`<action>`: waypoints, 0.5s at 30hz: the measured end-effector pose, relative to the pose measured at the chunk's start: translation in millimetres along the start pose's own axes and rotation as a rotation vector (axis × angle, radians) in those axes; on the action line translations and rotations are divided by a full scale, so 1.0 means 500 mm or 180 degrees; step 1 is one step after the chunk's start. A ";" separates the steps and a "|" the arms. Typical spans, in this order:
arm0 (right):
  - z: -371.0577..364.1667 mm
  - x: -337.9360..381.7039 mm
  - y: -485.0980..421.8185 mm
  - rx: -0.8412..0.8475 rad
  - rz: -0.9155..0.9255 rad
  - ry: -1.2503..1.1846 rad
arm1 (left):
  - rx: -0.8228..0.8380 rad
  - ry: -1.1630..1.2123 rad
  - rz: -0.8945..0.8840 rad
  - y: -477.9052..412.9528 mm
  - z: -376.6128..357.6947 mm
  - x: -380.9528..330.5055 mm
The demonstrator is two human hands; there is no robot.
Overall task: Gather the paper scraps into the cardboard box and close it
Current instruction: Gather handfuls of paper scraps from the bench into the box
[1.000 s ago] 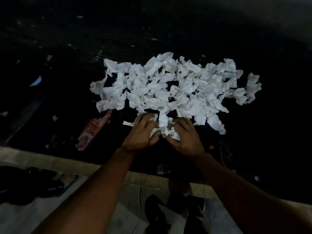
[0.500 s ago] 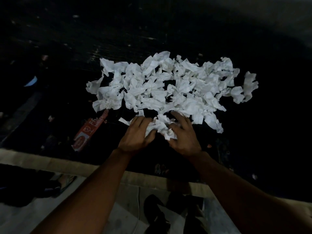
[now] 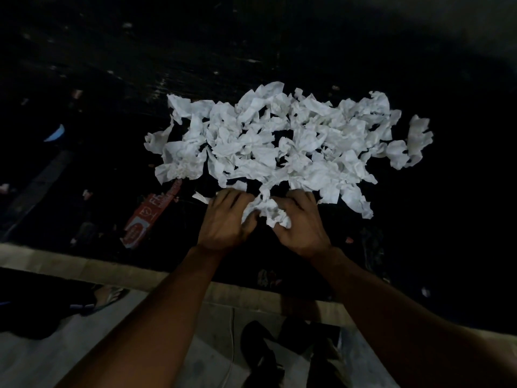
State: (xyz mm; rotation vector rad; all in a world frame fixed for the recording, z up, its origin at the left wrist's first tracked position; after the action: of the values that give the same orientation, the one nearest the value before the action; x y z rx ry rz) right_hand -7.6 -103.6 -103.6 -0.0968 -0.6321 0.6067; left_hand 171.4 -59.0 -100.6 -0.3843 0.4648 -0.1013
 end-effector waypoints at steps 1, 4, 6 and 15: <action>0.002 0.000 0.002 -0.0077 -0.0010 -0.0004 | -0.0034 -0.0042 -0.0038 0.000 0.001 0.001; 0.000 -0.005 -0.001 -0.0153 0.0062 -0.0017 | -0.0058 0.0147 -0.0131 0.000 0.004 -0.003; -0.001 -0.003 -0.002 -0.0135 0.0082 -0.0113 | -0.0099 0.0217 -0.0039 0.001 0.005 -0.005; 0.004 0.013 -0.009 0.0077 0.0041 -0.0422 | -0.0041 0.0288 0.0211 -0.004 0.005 -0.014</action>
State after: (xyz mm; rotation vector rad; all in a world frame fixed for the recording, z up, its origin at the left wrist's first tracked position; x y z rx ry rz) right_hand -2.5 -103.8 -97.3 -0.0384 -0.7527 0.6367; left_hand 166.4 -58.7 -94.9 -0.3777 0.5674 -0.0517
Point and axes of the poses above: each hand's wrist, its own y-axis away from the middle knuckle, its own z-axis out of the back of the hand, x = y × z, the point moved 2 cm from there along -y, towards the middle knuckle, and after that the axes turned 1 degree about z, right-handed, at the moved point
